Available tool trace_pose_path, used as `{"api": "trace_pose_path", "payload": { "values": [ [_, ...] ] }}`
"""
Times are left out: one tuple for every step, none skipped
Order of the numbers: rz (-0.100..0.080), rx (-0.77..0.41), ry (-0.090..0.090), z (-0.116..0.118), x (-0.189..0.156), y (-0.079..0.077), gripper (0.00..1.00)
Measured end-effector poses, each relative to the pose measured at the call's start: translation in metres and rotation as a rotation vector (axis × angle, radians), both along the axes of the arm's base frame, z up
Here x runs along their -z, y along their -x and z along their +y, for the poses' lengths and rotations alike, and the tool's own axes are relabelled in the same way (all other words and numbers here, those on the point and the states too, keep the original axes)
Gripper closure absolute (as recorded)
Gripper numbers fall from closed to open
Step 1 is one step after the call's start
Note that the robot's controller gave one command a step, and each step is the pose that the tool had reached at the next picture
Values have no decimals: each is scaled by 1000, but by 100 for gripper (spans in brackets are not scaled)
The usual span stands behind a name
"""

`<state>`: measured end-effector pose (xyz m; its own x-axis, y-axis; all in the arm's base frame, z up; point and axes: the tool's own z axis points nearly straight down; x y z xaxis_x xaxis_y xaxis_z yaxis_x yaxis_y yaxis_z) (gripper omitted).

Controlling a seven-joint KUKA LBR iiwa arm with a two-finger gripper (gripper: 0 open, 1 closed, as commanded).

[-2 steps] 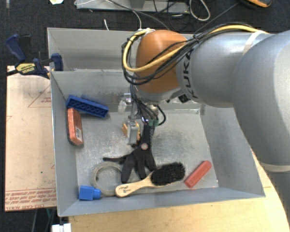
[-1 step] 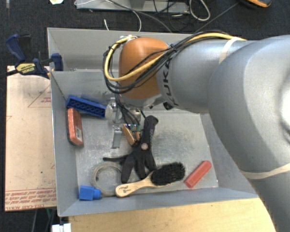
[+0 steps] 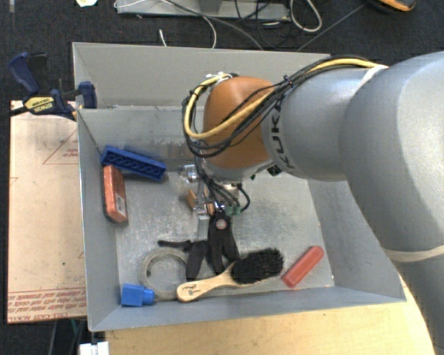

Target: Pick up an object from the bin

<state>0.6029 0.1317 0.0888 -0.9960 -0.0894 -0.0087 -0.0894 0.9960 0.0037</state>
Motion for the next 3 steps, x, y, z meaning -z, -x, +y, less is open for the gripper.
{"api": "trace_pose_path", "payload": {
  "values": [
    [-3, -129, -3, -28, 8, -6, 0],
    [-2, 185, -6, -46, 12, 25, 0],
    [-7, -29, -6, -86, 15, 11, 0]
  ]
}}
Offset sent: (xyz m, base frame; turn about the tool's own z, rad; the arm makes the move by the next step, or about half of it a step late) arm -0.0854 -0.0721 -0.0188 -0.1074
